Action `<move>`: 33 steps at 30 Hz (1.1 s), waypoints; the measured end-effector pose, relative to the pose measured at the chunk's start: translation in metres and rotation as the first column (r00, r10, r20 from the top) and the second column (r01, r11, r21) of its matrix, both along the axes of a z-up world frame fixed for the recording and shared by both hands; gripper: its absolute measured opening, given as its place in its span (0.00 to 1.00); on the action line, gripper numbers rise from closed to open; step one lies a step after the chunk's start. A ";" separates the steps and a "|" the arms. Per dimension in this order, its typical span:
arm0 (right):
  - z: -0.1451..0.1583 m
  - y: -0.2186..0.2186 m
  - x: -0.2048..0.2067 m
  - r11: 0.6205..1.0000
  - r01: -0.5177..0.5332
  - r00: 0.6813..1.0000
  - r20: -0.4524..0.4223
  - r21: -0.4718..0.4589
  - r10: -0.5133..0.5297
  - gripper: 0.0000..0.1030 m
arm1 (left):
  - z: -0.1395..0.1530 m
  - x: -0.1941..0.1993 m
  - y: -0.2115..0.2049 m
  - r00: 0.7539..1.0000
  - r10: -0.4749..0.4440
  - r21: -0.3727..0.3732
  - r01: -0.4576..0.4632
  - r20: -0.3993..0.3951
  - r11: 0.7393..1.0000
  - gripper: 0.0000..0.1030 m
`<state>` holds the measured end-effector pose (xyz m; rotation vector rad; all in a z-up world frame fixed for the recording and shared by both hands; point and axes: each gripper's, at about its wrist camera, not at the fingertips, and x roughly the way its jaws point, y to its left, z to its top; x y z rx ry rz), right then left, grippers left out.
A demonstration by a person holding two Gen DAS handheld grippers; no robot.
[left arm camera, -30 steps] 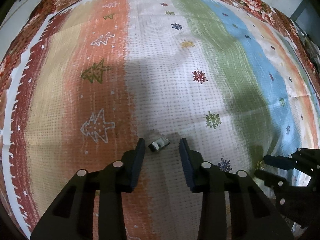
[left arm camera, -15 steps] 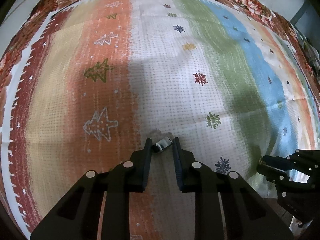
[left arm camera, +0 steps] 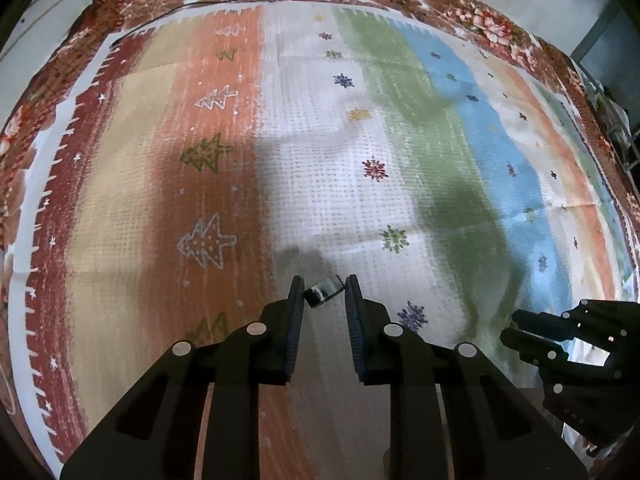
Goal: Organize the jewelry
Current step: 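Close the left tool on the silver charm while the right grasps the gold ring, then carry the held charm and ring over the silver tin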
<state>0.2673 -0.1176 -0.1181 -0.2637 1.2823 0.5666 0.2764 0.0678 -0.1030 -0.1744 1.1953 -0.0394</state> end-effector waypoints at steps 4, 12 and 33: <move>0.005 -0.003 -0.006 1.000 0.005 1.000 0.003 0.010 -0.005 0.17 | 0.004 -0.009 -0.006 1.000 -0.008 0.029 0.008 0.007 1.000 0.20; 0.018 -0.011 -0.021 1.000 0.014 0.999 0.029 0.017 -0.014 0.17 | 0.017 -0.031 -0.008 1.000 0.007 0.079 -0.009 0.024 0.997 0.20; 0.060 -0.016 -0.071 0.997 -0.021 0.995 0.100 0.072 0.014 0.17 | 0.064 -0.112 -0.053 0.987 -0.066 0.100 0.052 0.147 0.994 0.20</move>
